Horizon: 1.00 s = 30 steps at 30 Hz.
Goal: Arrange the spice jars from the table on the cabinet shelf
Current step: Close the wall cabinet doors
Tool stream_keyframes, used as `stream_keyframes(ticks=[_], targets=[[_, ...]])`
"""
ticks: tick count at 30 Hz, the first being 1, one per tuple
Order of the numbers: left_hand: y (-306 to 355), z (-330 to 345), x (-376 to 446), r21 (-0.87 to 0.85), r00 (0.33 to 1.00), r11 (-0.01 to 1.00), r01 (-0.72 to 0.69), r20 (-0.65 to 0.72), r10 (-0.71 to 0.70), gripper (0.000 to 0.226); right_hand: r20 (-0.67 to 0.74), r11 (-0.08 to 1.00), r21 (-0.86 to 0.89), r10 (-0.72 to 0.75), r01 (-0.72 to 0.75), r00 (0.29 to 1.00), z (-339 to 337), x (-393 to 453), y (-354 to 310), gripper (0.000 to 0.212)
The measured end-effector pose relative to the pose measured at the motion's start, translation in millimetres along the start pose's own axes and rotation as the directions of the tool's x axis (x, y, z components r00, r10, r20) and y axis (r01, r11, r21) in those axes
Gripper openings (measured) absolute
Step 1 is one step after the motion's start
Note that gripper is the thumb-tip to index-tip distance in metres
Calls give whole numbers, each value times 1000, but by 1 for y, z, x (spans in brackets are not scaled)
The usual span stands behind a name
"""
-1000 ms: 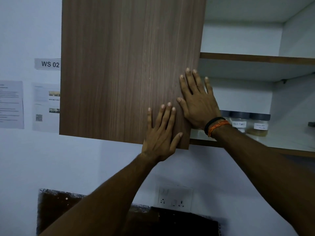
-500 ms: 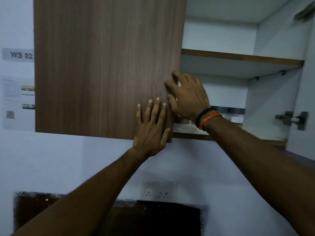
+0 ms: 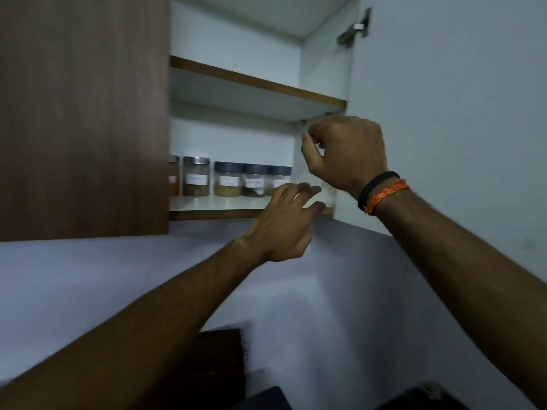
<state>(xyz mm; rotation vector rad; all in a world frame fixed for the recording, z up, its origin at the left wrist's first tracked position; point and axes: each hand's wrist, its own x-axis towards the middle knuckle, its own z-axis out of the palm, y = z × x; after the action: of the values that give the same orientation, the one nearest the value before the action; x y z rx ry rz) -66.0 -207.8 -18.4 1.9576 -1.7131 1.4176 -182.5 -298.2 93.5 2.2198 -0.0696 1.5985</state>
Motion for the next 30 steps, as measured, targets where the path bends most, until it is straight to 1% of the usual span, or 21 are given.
stream_keyframes(ticks=[4, 8, 9, 11, 13, 16, 17, 19, 22, 24, 26, 28, 30], targets=[[59, 10, 44, -138, 999, 990, -33, -21, 30, 48, -12, 988, -130, 77, -78, 997, -39, -28, 56, 38], [114, 19, 79, -252, 991, 962, -108, -104, 84, 50, -30, 958, -255, 132, -135, 991, -78, -50, 103, 38], [128, 20, 88, -293, 988, 949, -116, -129, 81, 51, -39, 947, -289, 136, -142, 990, -88, -56, 115, 37], [154, 21, 105, -391, 987, 916, -88, -157, 28, 56, -62, 928, -343, 134, -147, 989, -106, -65, 138, 35], [182, 20, 121, -518, 989, 855, -9, -133, -71, 67, -65, 916, -373, 132, -147, 989, -123, -72, 159, 32], [224, 19, 145, -655, 979, 748, 107, -61, -193, 94, -24, 890, -434, 141, -138, 990, -143, -79, 190, 27], [237, 19, 152, -671, 977, 732, 120, -52, -208, 103, -15, 879, -457, 146, -136, 989, -149, -81, 199, 26], [260, 17, 164, -674, 974, 730, 117, -64, -216, 117, 5, 858, -495, 159, -135, 987, -160, -84, 215, 27], [287, 12, 183, -669, 966, 726, 155, -52, -254, 132, 22, 824, -547, 189, -146, 982, -169, -88, 233, 34], [298, 8, 193, -636, 954, 738, 225, -9, -299, 136, 17, 836, -519, 220, -180, 975, -168, -92, 238, 39], [305, 5, 201, -606, 939, 740, 294, 38, -341, 137, -11, 873, -432, 245, -226, 969, -163, -96, 242, 40], [308, 2, 204, -599, 931, 730, 328, 76, -356, 140, -67, 903, -325, 275, -282, 959, -159, -100, 244, 40], [309, 0, 202, -591, 933, 737, 329, 86, -349, 140, -129, 920, -215, 306, -327, 943, -157, -102, 244, 40]])
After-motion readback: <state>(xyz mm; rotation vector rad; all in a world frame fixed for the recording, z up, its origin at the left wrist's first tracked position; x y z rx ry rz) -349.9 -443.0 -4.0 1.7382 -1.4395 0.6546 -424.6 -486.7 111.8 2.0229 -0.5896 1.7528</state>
